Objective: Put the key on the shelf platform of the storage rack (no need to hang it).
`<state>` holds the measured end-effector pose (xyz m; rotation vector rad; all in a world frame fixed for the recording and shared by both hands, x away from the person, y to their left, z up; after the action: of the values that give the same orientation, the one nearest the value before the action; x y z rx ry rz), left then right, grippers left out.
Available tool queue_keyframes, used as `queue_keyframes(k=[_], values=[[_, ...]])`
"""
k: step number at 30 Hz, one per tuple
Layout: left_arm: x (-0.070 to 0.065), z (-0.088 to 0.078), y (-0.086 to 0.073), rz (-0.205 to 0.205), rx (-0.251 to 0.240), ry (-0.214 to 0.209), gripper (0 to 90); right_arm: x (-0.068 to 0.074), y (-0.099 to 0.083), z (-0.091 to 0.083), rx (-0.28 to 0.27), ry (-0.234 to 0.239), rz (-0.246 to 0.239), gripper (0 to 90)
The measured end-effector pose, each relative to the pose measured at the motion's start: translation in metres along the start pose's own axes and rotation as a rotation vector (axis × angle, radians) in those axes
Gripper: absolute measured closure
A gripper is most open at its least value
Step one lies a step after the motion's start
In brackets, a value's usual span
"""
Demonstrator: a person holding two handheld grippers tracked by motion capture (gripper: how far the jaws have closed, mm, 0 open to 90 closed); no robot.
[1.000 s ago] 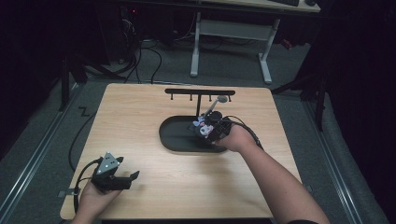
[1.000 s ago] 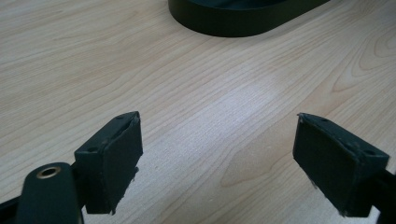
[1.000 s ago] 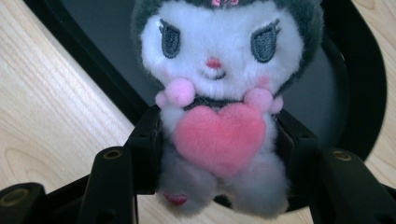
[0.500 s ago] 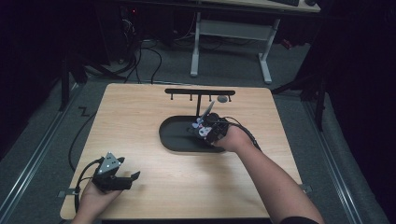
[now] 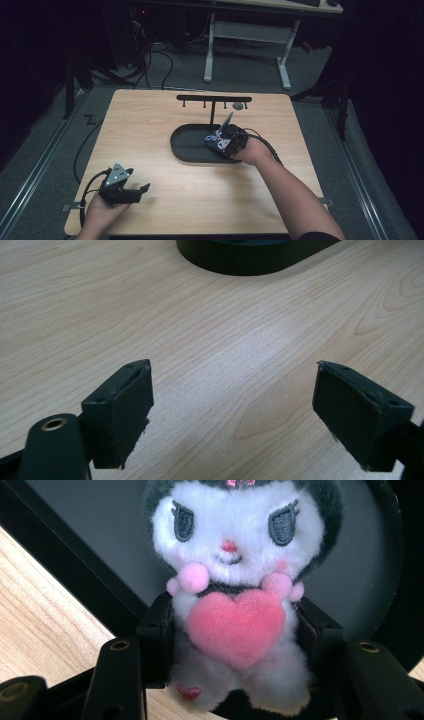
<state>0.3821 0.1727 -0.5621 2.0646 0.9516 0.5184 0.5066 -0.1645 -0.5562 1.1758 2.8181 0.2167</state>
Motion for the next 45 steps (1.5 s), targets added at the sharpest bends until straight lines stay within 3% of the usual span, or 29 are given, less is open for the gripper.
queue_keyframes(k=[13, 20, 21, 25, 36, 45], values=[[0.0, 0.0, 0.0, 0.002, 0.002, -0.001, 17.4, 0.001, 0.001, 0.005, 0.002, 0.012, 0.014, 40.8], [0.0, 0.001, -0.001, 0.002, 0.005, -0.005, 17.4, 0.001, 0.002, 0.005, -0.006, 0.007, 0.023, 31.0], [0.0, 0.001, 0.0, 0.001, 0.003, -0.005, 17.4, -0.001, 0.003, 0.004, -0.017, 0.001, 0.0, 29.8], [-0.001, 0.002, -0.001, 0.001, 0.007, -0.014, 17.3, 0.002, 0.004, -0.003, -0.034, 0.02, 0.042, 25.9], [-0.004, 0.004, 0.0, 0.008, 0.007, -0.018, 17.1, 0.003, -0.001, -0.027, -0.09, -0.004, 0.044, 24.7], [-0.005, 0.004, 0.0, 0.008, 0.014, -0.021, 17.3, 0.002, -0.003, -0.037, -0.123, -0.01, 0.05, 24.7]])
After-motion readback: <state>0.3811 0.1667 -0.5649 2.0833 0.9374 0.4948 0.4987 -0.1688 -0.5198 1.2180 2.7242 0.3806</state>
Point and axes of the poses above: each handheld gripper's, and its own axes: z roughly forward along the jaws, y roughly out of its top, x roughly to its left, the point moved 8 cm from there along z, roughly forward along the jaws, and after that the axes turned 4 degrees about y, right-handed, at the moved point
